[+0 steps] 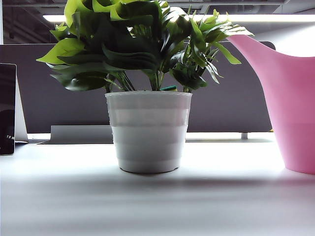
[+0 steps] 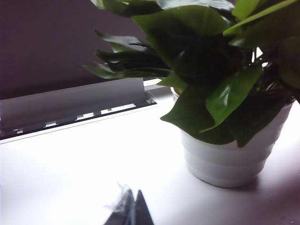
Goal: Pick up the watering can from the table, water the potted plant, and put the can back.
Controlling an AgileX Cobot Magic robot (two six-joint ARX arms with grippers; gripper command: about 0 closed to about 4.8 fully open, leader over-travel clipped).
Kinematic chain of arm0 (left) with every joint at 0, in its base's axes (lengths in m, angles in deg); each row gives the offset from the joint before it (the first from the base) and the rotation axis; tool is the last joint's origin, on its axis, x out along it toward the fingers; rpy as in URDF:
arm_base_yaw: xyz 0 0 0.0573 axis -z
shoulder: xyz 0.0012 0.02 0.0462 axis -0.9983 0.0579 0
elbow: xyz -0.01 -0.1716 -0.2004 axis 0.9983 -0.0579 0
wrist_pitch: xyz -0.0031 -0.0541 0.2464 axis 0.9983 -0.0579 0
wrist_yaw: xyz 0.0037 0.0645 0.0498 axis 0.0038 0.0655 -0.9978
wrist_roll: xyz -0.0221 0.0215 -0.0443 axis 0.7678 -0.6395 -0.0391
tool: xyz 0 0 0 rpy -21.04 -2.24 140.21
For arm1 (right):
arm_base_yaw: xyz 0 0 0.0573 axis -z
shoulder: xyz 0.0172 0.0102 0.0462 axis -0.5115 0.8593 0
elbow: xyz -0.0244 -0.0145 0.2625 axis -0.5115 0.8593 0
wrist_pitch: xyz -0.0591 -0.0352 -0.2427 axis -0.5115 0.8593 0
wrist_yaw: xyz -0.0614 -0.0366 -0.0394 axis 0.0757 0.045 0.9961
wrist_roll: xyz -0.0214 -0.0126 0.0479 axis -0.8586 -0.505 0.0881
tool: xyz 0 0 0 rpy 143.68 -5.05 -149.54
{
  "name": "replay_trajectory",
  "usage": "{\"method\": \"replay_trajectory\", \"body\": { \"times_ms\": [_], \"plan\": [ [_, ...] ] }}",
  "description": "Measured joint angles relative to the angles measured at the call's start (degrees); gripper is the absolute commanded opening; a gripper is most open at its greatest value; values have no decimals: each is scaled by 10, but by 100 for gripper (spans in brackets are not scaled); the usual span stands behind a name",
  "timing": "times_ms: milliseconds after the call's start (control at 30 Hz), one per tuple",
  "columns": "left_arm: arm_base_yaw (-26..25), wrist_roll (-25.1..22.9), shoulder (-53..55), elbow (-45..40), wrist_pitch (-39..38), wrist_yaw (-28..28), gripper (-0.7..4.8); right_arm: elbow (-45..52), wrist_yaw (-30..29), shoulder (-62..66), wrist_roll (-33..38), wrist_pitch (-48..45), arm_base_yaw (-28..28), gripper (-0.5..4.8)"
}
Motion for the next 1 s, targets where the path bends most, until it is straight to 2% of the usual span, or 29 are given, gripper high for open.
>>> {"method": "replay_trajectory", "body": {
  "times_ms": [200,333,733,999],
  "plan": [
    [0,0,0,0,0,0,-5,18,0,0,10,7,0,376],
    [0,0,0,0,0,0,-5,18,0,0,43,9,0,377],
    [0,0,0,0,0,0,-5,18,18,-1,71,9,0,377],
    [0,0,0,0,0,0,-5,18,18,-52,78,73,0,377]
  ]
}}
